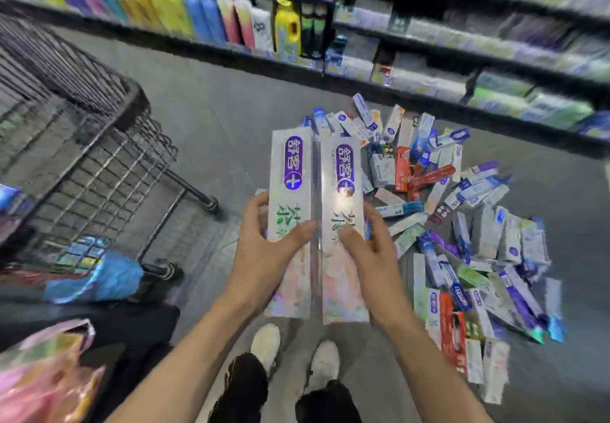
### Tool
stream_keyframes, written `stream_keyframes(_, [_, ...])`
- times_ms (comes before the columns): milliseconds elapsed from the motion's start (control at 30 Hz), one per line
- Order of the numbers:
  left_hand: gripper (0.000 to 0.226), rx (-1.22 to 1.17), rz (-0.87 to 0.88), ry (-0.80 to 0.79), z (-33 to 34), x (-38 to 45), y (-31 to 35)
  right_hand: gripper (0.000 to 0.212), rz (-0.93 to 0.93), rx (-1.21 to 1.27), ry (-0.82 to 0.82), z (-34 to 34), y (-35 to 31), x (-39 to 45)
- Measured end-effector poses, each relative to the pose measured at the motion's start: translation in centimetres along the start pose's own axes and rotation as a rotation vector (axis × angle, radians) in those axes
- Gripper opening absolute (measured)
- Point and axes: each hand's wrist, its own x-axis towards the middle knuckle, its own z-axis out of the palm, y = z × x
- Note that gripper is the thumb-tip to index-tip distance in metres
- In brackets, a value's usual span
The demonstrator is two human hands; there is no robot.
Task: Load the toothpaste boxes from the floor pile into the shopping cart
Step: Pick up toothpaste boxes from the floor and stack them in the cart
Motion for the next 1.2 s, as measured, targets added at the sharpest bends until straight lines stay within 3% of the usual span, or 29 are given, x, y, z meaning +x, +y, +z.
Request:
stream_keyframes(233, [0.072,-0.076,0.093,0.115,-0.6,-5.7,16.3,0.05,-0.065,-0.028,-0.147,4.2,-16.2,-3.6])
stream_keyframes(467, [0.069,-0.159,0.223,0.289,-4.5,-6.8,24.7,0.053,-0.141,-0.135,-0.341,11.0,-24.8,-4.5])
stream_keyframes(667, [0.056,-0.227,0.285,0.407,-10.9,-4.7,28.3,0.054,-0.143,-0.171,-0.47,19.8,-26.7,-2.6])
stream_keyframes(1000, [0.062,-0.295,0.271,0.647,-25.0,0.2,29.0,0.05,-0.04,-0.165,-0.638,36.3,-24.6,1.1])
stream_keyframes(1200, [0.065,-0.369,0.185,0.803,-31.1,3.7,27.4,0.05,0.011,-0.291,-0.766,44.3,-21.8,5.0])
